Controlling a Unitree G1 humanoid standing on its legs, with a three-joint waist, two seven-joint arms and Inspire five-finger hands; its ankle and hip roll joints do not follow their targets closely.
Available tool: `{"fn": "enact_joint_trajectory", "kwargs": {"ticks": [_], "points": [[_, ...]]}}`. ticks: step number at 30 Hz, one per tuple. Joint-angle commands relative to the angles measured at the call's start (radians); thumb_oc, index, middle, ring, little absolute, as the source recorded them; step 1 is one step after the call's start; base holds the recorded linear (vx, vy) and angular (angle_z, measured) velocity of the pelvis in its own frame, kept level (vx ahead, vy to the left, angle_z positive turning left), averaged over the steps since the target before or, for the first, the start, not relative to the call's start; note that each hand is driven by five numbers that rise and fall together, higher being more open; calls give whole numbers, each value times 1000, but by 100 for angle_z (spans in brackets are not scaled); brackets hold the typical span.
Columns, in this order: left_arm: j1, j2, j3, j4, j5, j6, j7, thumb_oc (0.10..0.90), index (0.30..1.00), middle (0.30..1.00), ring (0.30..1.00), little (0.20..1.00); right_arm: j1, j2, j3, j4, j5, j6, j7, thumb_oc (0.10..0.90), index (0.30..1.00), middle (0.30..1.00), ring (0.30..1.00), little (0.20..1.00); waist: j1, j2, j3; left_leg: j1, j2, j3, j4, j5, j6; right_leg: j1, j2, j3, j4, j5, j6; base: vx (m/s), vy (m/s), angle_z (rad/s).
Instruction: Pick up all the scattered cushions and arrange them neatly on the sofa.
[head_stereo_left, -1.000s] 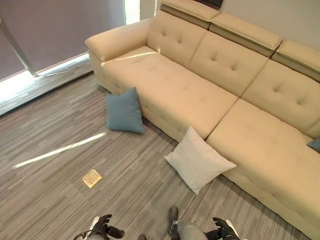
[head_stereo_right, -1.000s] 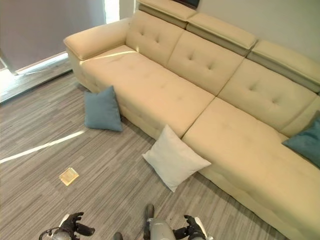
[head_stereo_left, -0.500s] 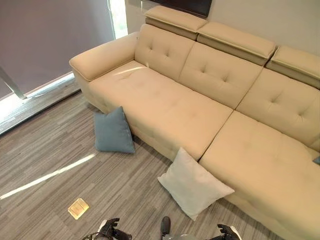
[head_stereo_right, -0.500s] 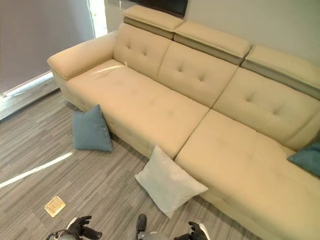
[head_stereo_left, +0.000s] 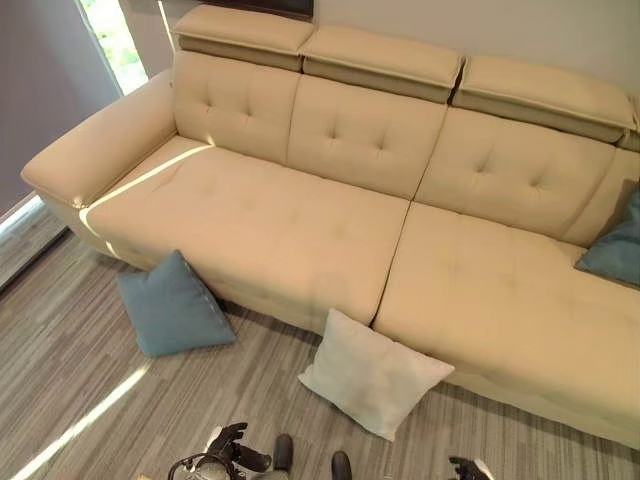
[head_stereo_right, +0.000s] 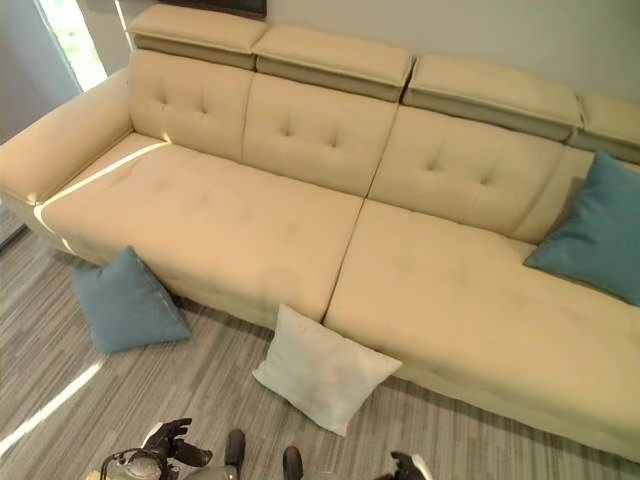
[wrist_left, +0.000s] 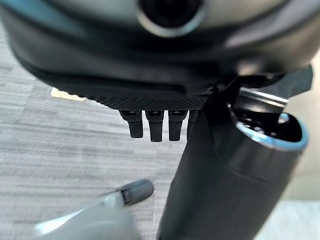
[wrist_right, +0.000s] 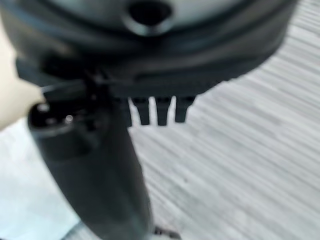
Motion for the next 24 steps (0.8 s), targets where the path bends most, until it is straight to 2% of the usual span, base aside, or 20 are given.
{"fn": "enact_joint_trajectory", "kwargs": {"ticks": [1,3,7,10,15,19,20,21,22,23,24], "points": [[-9,28,-31,23,19,-12,-1,800,900,900,900,900,-40,-15,11,-28,1,-12,-10,800,900,900,900,900,12,-47,-9,-1,-27,13,72,-136,3,-37,-60,-49,101,-46,113,13,100,-79],[-11,41,-22,18,14,-13,5,800,900,900,900,900,-50,-11,20,-34,-5,-11,-11,800,900,900,900,900,21,-45,-4,10,-24,46,56,-139,8,-73,-65,-69,136,-36,129,8,115,-51],[-4,56,1,16,-3,-13,5,800,900,900,900,900,-67,-7,27,-48,-15,-16,-11,800,900,900,900,900,43,-42,-4,41,-16,108,29,-149,3,-103,-113,-277,127,-17,129,51,53,-85],[2,64,13,22,-3,-12,3,800,900,900,900,900,-76,-11,25,-55,-20,-12,-12,800,900,900,900,900,37,-40,-4,63,-10,144,25,-160,2,-130,-128,-347,91,11,130,104,-14,-63],[2,57,4,21,16,-13,-7,800,900,900,900,900,-66,-22,17,-49,-16,-10,-12,800,900,900,900,900,22,-36,-13,98,-14,164,22,-181,3,-107,-132,-372,72,14,126,144,-57,-23],[-6,53,-11,14,21,-15,-11,800,900,900,900,900,-57,-24,11,-53,-4,-18,-8,800,900,900,900,900,1,-35,-16,98,1,168,71,-211,-16,-96,-120,-348,71,-6,109,130,-117,-4],[-8,50,-16,13,21,-17,-13,800,900,900,900,900,-54,-25,7,-53,1,-22,-8,800,900,900,900,900,-4,-34,-14,95,12,172,107,-225,-27,-82,-111,-337,69,-19,99,116,-201,4],[-22,44,-27,2,15,-19,-15,800,900,900,900,900,-57,-34,3,-54,13,-26,-8,800,900,900,900,900,-9,-45,2,29,42,181,260,-209,-62,-60,-103,-319,53,-29,76,72,-155,3],[-22,44,-27,2,15,-19,-15,800,900,900,900,900,-57,-33,3,-54,13,-26,-8,800,900,900,900,900,-10,-47,-1,24,40,180,260,-207,-62,-65,-104,-320,53,-28,76,-49,-219,14],[-50,40,-42,-19,0,-22,-9,800,900,900,900,900,-72,-44,10,-59,25,-30,-18,800,900,900,900,900,7,-58,44,-85,51,138,458,-153,-84,-50,-94,-306,48,-33,47,-76,-115,16],[-51,41,-41,-19,0,-22,-9,800,900,900,900,900,-72,-44,10,-59,25,-30,-18,800,900,900,900,900,4,-60,41,-89,49,136,456,-149,-83,-54,-96,-307,48,-32,48,-55,-136,17]]}}
